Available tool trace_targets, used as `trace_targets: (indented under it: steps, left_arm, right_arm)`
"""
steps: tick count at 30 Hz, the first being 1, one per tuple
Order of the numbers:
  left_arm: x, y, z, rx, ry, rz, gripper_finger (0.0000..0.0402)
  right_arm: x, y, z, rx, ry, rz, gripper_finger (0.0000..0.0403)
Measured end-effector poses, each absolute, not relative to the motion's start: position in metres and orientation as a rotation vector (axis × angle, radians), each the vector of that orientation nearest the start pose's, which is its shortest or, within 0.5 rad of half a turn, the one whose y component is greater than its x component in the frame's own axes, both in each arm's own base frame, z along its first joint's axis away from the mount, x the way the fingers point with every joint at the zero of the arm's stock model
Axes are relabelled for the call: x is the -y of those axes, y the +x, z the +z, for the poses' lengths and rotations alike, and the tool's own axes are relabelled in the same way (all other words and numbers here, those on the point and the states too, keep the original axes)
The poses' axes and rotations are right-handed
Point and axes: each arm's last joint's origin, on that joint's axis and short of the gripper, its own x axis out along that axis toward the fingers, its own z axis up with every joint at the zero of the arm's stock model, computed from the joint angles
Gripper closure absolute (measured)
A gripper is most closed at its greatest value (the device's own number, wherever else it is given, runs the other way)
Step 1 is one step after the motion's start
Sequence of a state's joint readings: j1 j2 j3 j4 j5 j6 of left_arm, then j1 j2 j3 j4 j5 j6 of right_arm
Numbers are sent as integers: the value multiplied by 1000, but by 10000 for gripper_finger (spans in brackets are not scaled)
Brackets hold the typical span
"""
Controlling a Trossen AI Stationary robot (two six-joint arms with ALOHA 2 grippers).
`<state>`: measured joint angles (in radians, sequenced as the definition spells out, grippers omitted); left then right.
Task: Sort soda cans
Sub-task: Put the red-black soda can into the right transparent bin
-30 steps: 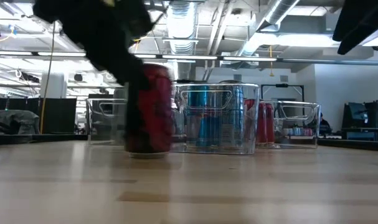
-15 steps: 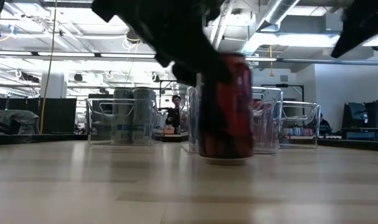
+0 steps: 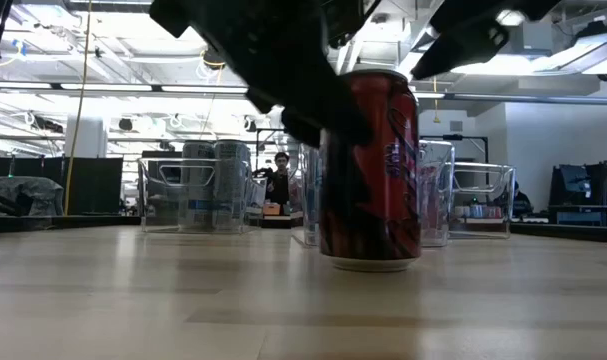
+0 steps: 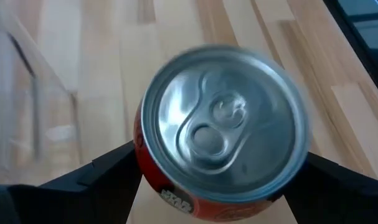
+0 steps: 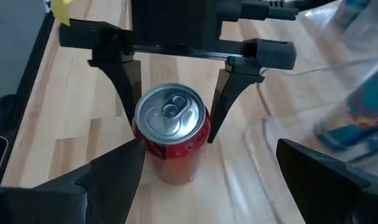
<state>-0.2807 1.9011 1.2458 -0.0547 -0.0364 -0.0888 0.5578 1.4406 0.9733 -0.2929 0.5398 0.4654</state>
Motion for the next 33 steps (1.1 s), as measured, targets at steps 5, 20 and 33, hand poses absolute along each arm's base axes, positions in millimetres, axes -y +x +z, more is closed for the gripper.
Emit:
trace_targets:
  steps: [5,20,33]
  left_arm:
    - [114,393,187,-724,26,-212,65]
    - [115,391,185,-748,56,-217,63]
    - [114,389,184,-777,41,-205,63]
  right_arm:
    - [-140,269,239,-659,70,-118,23]
    - [-141,268,239,-672,72,-103,23]
    - [-142,267,238,-679,69,-99,23]
